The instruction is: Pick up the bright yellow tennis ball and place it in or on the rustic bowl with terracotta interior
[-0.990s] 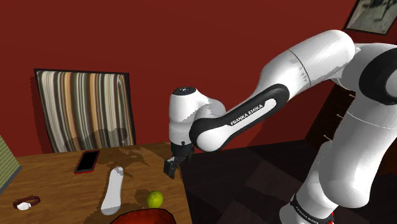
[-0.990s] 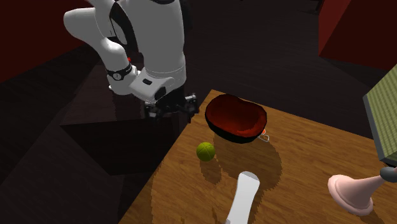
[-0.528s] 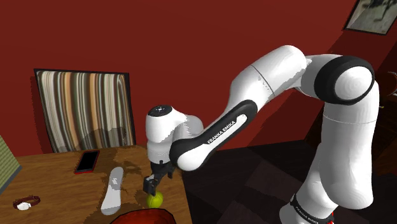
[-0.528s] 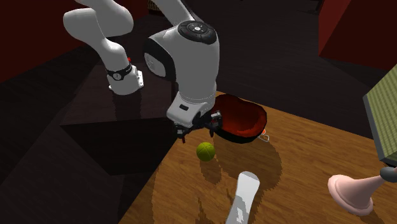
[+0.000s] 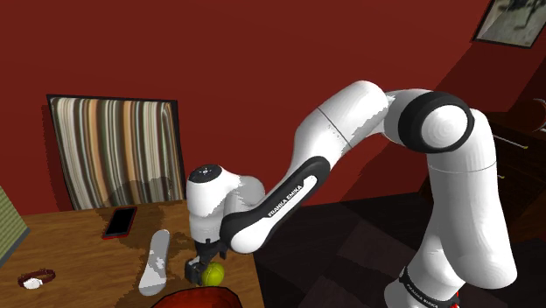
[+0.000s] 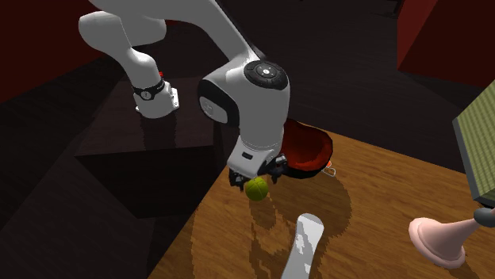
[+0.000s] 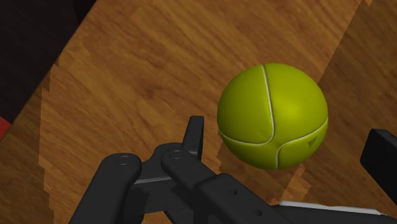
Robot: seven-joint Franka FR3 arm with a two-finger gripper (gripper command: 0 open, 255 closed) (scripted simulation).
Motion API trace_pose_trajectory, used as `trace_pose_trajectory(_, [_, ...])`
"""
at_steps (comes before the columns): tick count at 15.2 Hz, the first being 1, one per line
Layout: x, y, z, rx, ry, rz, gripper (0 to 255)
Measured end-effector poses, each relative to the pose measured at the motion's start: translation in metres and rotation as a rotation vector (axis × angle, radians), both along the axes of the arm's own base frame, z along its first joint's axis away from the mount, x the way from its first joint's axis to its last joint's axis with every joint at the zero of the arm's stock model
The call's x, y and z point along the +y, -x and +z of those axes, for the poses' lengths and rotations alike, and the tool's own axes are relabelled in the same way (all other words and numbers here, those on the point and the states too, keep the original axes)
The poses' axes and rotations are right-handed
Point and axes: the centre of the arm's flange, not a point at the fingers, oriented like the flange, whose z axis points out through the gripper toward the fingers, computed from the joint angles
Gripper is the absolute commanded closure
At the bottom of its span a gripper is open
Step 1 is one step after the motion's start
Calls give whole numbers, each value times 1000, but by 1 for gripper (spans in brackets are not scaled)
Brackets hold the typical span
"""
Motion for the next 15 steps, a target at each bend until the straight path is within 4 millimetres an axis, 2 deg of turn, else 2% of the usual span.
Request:
trace_pose_trajectory(3, [0, -1, -14, 0, 0, 0, 0])
trace_pose_trajectory(9, [0, 0, -19, 0, 0, 0, 0])
trace_pose_trajectory(10, [0, 0, -19, 0, 0, 0, 255])
trace_pose_trajectory(15, [0, 0, -19, 0, 0, 0, 255])
